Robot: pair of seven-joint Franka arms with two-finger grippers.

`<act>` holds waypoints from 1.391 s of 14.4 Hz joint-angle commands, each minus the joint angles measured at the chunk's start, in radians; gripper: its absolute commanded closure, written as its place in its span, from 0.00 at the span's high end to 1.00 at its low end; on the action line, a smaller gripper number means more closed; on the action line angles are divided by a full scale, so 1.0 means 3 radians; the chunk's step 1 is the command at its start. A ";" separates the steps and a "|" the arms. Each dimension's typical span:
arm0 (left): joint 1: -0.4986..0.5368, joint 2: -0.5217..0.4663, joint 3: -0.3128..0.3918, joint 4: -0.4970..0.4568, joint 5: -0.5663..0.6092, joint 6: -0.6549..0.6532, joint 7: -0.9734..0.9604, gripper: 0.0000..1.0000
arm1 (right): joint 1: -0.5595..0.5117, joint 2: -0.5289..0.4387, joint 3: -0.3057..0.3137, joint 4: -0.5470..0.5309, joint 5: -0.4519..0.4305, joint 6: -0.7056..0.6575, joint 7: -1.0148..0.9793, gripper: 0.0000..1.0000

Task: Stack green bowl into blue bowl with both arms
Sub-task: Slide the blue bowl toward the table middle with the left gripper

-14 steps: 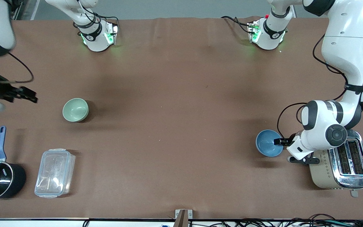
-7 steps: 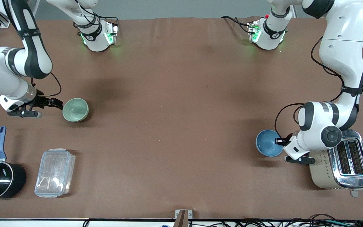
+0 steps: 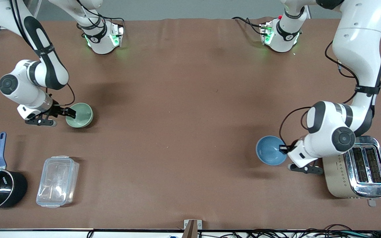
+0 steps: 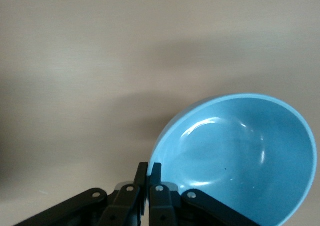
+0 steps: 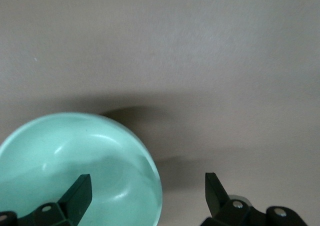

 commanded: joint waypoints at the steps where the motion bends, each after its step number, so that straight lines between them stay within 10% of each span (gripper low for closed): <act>1: -0.0319 0.0000 -0.0195 0.0056 0.0048 -0.0112 -0.0547 0.00 | -0.0049 -0.0046 0.0038 -0.0098 -0.0018 0.0064 -0.0009 0.92; 7: -0.1271 0.0353 -0.0165 0.0219 0.0048 0.0214 -0.1586 0.00 | -0.0054 0.0001 0.0043 -0.0093 0.0038 0.0064 0.0026 0.05; 12: -0.1548 0.0588 -0.0160 0.0219 0.0048 0.0512 -0.1766 0.07 | -0.0013 -0.0142 0.0063 -0.0068 0.0043 0.0003 0.0067 0.00; 14: -0.1548 0.0609 -0.0160 0.0219 0.0048 0.0522 -0.1777 0.38 | 0.0089 -0.0376 0.0073 -0.0002 0.0038 -0.0205 0.0159 0.00; 15: -0.1543 0.0583 -0.0155 0.0224 0.0053 0.0522 -0.1782 0.84 | 0.0155 -0.0469 0.0073 0.0090 0.0043 -0.0384 0.0185 0.00; 16: -0.1528 0.0543 -0.0155 0.0260 0.0063 0.0502 -0.1782 1.00 | 0.0252 -0.0535 0.0078 0.0187 0.0043 -0.0553 0.0241 0.00; 20: -0.1441 -0.0079 0.0166 0.0337 0.0069 0.0038 -0.1731 1.00 | 0.0845 -0.0567 0.0068 0.0912 0.0380 -0.1503 0.0705 0.00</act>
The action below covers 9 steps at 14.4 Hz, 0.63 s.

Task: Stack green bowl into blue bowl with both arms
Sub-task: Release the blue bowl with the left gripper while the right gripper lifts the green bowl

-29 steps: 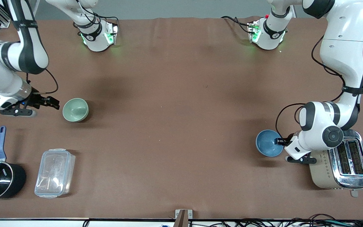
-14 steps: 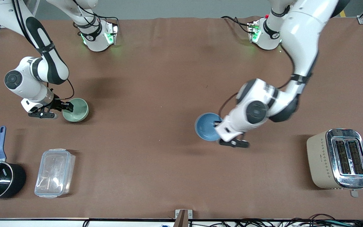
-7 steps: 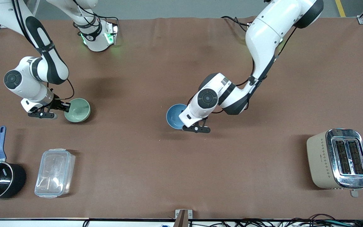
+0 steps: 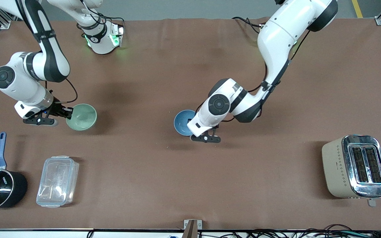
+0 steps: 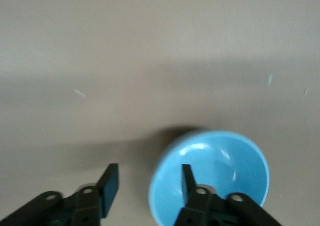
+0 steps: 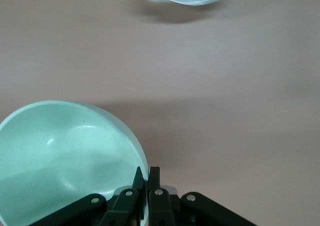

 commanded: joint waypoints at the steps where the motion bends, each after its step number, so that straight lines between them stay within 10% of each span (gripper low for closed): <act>1: 0.0084 -0.0663 0.0323 -0.0061 0.0067 -0.0505 0.0017 1.00 | 0.0417 0.0008 -0.0011 0.0579 0.0185 -0.0631 0.0493 0.00; 9: 0.1142 -0.1748 0.0385 0.0041 0.0000 -0.1672 0.1452 1.00 | 0.1793 0.0774 -0.0017 0.1562 0.0186 -0.0771 0.2396 0.00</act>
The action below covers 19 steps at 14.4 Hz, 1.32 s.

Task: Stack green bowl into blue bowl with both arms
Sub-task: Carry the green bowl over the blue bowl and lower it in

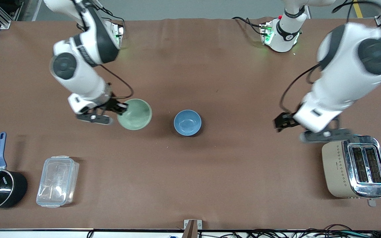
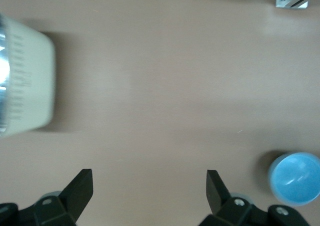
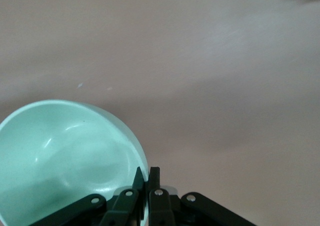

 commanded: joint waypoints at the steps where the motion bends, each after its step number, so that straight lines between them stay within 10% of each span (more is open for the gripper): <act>1: 0.0221 -0.0237 -0.0025 -0.0074 -0.0044 -0.0268 0.0410 1.00 | 0.0352 0.0474 -0.0046 0.0491 0.0031 -0.0030 0.0497 0.00; 19: 0.0360 -0.1332 0.0293 -0.0743 -0.0121 -0.0734 0.1030 1.00 | 0.0951 0.1289 -0.0066 0.0804 -0.0082 0.0472 0.1384 0.00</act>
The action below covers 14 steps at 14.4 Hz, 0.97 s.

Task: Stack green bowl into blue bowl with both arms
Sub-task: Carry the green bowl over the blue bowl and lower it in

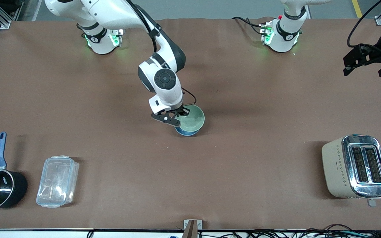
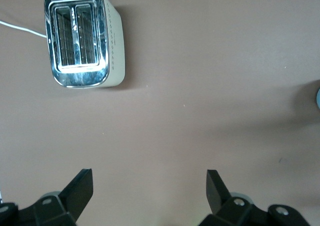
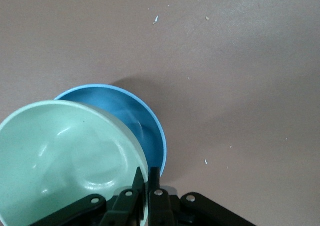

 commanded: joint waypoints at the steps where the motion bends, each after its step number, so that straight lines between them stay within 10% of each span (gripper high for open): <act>1: -0.0064 -0.0089 0.0078 -0.0113 -0.0058 -0.0046 0.0034 1.00 | 0.0010 0.0018 -0.0012 0.0021 -0.0065 0.0011 0.0074 0.01; 7: -0.0044 -0.0069 0.0062 -0.0093 -0.0119 -0.0083 0.0009 1.00 | 0.0025 0.0084 -0.0012 0.0021 -0.0070 0.0021 0.0074 0.11; 8: -0.0044 -0.0064 0.0062 -0.0093 -0.0140 -0.0083 0.0004 1.00 | 0.0020 0.0084 -0.0012 0.0021 -0.0070 0.0016 0.0069 0.24; 10: -0.0049 -0.0058 0.0057 -0.0093 -0.0135 -0.0073 0.0003 1.00 | 0.0010 0.0084 -0.0012 0.0031 -0.0070 0.0011 0.0064 0.95; 14: -0.0044 -0.0028 0.0057 -0.0093 -0.0140 -0.0057 -0.0002 1.00 | -0.0153 -0.0124 -0.0022 0.0072 -0.0070 -0.0065 -0.0109 1.00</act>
